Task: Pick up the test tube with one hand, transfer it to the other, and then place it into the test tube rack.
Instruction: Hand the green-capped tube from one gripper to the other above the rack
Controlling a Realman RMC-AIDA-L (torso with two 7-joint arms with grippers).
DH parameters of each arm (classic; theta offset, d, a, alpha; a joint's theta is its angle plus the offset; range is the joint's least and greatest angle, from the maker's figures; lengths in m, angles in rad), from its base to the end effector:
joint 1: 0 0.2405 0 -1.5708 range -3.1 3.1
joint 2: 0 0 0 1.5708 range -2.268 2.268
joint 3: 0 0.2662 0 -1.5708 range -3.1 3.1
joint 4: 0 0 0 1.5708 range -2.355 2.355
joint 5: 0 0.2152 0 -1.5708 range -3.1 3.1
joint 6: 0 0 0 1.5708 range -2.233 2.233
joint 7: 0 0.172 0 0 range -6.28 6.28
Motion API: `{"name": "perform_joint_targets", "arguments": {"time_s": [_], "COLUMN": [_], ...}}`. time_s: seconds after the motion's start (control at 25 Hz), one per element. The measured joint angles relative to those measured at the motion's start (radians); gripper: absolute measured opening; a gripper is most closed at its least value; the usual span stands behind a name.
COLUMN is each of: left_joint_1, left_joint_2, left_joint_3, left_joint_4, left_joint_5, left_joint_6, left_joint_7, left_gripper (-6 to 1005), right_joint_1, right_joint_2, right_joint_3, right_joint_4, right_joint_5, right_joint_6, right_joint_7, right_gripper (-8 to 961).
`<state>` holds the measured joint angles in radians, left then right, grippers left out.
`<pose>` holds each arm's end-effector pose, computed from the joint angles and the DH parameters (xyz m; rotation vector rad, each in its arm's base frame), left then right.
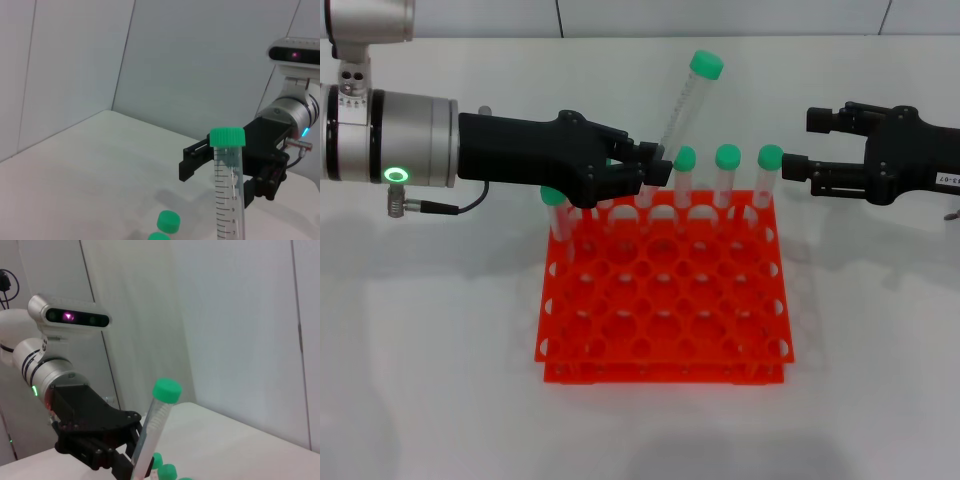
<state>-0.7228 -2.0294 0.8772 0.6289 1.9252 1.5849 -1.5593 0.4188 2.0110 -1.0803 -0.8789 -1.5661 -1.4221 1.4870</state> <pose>-0.1861 0.3805 -0.0362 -2.9575 -0.5513 -0.6942 0.2228 0.3663 0.0054 -2.6363 0.4678 0.8117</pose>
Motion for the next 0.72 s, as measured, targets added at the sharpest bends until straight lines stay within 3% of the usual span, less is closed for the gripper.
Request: {"name": "perform_joint_targets", "arguments": {"time_s": [0.72], "left_joint_1": [-0.006], "left_joint_2": [-0.003], "left_joint_3": [0.0], "left_joint_4": [0.005], "left_joint_5": [0.0], "left_joint_6": [0.012], "left_joint_7": [0.002], "left_gripper": [255], "right_joint_1": [0.008], "right_joint_2": [0.0], "right_joint_3": [0.026], "right_joint_4": [-0.01], "right_joint_5": [0.085], "right_joint_6": [-0.037], "right_joint_7": [0.009], "right_gripper": [771]}}
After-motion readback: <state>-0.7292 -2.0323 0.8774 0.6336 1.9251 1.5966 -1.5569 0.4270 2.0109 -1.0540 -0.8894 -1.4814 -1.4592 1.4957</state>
